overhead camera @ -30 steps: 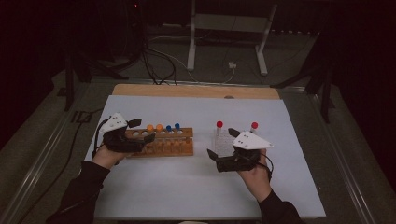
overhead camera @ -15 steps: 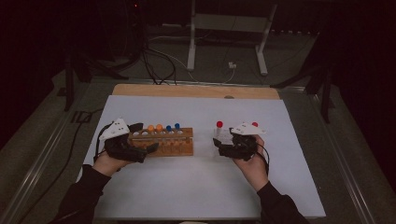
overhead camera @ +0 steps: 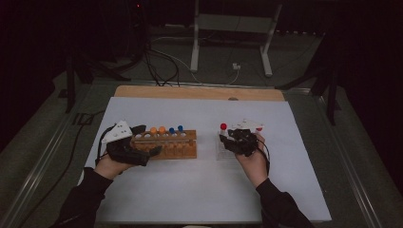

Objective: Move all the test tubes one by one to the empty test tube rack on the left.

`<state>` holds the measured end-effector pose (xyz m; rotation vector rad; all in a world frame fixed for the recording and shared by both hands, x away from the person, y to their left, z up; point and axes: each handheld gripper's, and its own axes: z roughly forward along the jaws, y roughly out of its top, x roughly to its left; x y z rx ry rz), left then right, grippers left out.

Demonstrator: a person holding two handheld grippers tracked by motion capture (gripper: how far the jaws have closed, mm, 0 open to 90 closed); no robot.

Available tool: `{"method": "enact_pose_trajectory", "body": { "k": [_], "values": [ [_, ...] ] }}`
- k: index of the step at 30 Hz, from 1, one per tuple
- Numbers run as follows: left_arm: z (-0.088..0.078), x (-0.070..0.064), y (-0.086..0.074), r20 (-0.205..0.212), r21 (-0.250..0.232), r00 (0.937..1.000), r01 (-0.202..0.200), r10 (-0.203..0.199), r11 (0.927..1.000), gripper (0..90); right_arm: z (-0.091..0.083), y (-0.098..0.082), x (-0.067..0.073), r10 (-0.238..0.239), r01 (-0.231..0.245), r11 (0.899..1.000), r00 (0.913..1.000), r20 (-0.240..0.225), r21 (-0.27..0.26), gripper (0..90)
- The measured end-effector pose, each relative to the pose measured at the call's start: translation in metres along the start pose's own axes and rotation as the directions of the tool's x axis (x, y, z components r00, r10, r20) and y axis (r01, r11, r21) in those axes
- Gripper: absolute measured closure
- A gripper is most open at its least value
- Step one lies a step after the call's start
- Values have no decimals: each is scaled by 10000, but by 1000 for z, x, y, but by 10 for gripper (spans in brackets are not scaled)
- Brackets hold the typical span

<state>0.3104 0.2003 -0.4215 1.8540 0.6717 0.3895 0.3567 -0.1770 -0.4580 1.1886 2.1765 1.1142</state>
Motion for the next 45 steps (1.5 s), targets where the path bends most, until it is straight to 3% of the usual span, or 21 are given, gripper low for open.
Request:
{"method": "enact_pose_trajectory", "body": {
  "k": [12,19,34,45],
  "values": [
    [-1,0,1,28,-32,10000,-9,9,10000,31,14,4,0,124,-131,9993,9997,220,357,729],
    [-1,0,0,41,2,10000,-10,10,10000,31,14,5,2,-11,4,9997,9996,288,239,748],
    [0,-1,1,111,50,9999,-62,61,10000,32,-21,22,5,-606,632,9956,9974,386,-689,749],
    [-1,-3,3,183,31,9997,-129,128,9999,32,-49,31,13,-842,854,9876,9963,147,-1316,749]
  ]
}}
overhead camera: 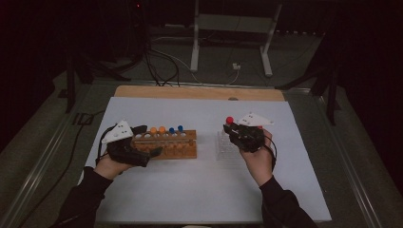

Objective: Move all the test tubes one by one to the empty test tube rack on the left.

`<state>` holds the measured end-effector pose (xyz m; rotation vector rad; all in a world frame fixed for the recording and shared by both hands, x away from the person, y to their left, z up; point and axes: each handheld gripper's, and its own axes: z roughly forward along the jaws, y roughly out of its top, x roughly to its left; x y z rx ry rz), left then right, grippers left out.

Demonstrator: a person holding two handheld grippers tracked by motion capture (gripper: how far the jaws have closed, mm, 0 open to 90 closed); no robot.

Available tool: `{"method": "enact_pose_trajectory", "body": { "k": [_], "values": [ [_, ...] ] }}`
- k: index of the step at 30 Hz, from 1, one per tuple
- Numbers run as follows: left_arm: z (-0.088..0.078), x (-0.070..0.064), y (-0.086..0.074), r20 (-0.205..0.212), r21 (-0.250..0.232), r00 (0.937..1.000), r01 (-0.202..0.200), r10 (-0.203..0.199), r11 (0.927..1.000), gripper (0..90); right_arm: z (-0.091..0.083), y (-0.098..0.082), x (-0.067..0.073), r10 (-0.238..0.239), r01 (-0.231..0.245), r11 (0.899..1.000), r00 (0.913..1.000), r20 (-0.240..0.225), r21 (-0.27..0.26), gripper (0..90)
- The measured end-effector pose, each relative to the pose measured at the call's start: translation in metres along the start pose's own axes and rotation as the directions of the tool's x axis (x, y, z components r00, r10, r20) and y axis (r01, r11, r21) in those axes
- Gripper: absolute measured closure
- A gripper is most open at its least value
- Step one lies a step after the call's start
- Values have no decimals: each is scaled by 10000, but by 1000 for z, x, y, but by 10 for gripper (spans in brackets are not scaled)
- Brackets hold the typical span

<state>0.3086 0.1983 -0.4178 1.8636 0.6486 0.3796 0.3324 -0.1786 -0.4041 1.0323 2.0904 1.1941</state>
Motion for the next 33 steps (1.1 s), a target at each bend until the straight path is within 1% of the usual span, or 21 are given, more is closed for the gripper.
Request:
{"method": "enact_pose_trajectory", "body": {
  "k": [4,7,8,13,18,25,28,30,32,33],
  "values": [
    [0,-1,0,97,-31,10000,20,-20,10000,32,-8,3,8,-82,77,9998,9996,-254,-195,749],
    [0,-2,1,134,-38,9999,-20,20,10000,32,-10,3,16,-219,210,9996,9983,-541,-169,749],
    [0,-3,2,94,-45,9999,-67,68,10000,32,-10,2,19,-221,214,9997,9976,-663,-121,749],
    [0,-6,4,225,-52,9996,-149,150,9999,33,-6,-4,30,-292,318,9993,9924,-1196,191,749],
    [3,-12,5,427,-8,9988,-236,236,9997,39,0,-13,36,-300,383,9979,9876,-1540,514,749],
    [10,-22,9,818,53,9960,-379,373,9993,43,2,-21,48,-411,572,9953,9801,-1944,777,749],
    [14,-28,11,1053,27,9935,-437,431,9990,44,1,-22,52,-505,682,9946,9764,-2098,781,749],
    [18,-32,12,1165,19,9920,-488,483,9988,50,1,-23,55,-485,680,9944,9740,-2213,815,749],
    [21,-35,14,1360,-30,9895,-486,486,9988,55,1,-24,58,-535,742,9938,9720,-2289,829,749],
    [23,-37,15,1375,-48,9893,-486,488,9988,58,1,-25,59,-525,744,9935,9709,-2337,859,749]
  ]
}}
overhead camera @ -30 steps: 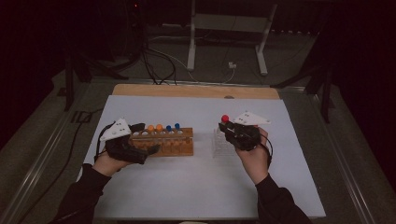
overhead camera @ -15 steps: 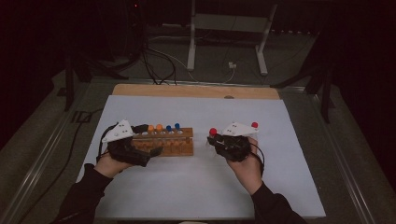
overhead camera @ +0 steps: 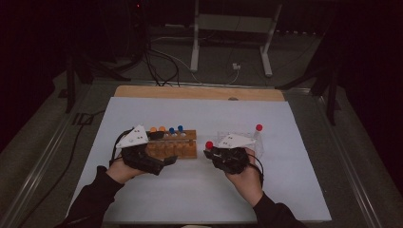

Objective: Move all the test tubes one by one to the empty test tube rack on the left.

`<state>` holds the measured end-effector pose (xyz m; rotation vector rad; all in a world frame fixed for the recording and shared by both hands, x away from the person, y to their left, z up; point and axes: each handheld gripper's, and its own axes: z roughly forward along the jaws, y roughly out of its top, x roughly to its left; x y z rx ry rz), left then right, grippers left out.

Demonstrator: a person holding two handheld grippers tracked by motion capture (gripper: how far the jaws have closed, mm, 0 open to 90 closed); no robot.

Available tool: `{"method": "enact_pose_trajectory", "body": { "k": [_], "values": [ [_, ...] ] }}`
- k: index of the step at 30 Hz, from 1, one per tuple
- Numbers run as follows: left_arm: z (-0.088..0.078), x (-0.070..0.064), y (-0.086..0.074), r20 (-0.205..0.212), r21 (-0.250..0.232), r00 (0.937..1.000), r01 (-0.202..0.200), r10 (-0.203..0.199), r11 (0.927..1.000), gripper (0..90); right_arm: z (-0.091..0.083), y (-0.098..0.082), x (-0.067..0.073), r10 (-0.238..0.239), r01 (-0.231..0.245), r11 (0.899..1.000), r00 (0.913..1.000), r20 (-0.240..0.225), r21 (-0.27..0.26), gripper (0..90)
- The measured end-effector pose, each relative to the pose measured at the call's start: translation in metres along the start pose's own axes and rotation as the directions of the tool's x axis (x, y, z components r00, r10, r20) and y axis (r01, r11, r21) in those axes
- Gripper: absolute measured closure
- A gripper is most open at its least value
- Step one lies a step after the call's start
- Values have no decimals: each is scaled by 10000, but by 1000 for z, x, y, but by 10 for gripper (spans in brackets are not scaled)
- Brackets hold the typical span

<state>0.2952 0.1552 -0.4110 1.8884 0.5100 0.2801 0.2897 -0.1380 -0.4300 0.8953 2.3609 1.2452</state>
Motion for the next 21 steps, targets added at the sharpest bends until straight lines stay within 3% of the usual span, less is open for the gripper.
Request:
{"method": "enact_pose_trajectory", "body": {
  "k": [6,13,21],
  "values": [
    [12,-8,4,407,-1,9992,-64,64,10000,81,1,-2,7,-36,37,10000,9996,-271,36,749],
    [27,-17,6,851,-121,9961,-234,243,9997,226,3,-4,13,-92,97,9999,9987,-510,110,749],
    [46,-25,10,957,-20,9943,-463,463,9989,415,2,-4,14,-121,127,9999,9984,-544,101,749]
  ]
}}
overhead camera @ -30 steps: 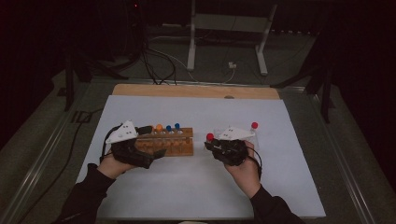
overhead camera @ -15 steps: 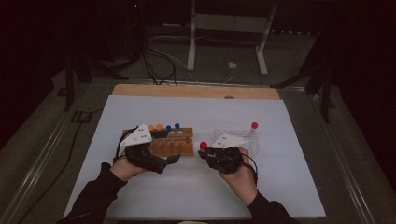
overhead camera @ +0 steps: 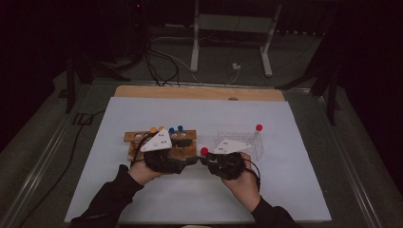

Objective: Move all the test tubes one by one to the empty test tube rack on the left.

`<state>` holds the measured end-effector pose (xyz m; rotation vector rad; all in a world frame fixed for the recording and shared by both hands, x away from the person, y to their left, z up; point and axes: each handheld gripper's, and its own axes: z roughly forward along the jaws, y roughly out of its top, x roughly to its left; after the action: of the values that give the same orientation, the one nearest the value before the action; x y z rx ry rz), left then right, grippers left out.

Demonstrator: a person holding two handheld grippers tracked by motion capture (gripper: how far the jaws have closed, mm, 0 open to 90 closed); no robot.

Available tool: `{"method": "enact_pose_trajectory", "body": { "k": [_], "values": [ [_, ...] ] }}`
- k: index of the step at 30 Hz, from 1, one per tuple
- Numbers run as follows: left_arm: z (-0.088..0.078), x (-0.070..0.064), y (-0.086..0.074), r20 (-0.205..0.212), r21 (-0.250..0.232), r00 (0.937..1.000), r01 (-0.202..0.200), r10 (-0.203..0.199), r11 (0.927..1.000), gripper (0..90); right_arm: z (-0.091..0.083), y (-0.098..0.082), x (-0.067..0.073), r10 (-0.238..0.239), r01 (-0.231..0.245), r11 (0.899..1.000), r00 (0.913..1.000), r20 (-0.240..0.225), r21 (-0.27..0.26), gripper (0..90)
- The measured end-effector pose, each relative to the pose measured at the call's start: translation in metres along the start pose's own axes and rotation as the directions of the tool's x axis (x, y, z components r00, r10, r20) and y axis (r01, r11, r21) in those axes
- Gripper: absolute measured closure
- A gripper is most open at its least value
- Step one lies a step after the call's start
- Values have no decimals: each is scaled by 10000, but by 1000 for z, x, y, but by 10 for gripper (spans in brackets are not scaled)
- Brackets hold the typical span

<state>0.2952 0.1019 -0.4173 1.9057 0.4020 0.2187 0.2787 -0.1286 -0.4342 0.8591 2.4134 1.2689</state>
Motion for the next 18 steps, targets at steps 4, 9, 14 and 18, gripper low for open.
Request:
{"method": "enact_pose_trajectory", "body": {
  "k": [4,9,14,18],
  "values": [
    [10,-2,2,79,77,9999,-146,145,9999,483,-1,1,1,-26,26,10000,10000,-26,-11,749],
    [19,-1,2,227,218,9992,-331,326,9992,566,-1,1,1,-26,26,10000,10000,-54,0,749],
    [25,0,0,331,192,9985,-449,443,9988,641,-1,1,2,-81,81,10000,9999,-70,4,749],
    [27,1,1,406,291,9981,-478,466,9984,702,0,0,1,-44,44,10000,10000,-46,25,748]
  ]
}}
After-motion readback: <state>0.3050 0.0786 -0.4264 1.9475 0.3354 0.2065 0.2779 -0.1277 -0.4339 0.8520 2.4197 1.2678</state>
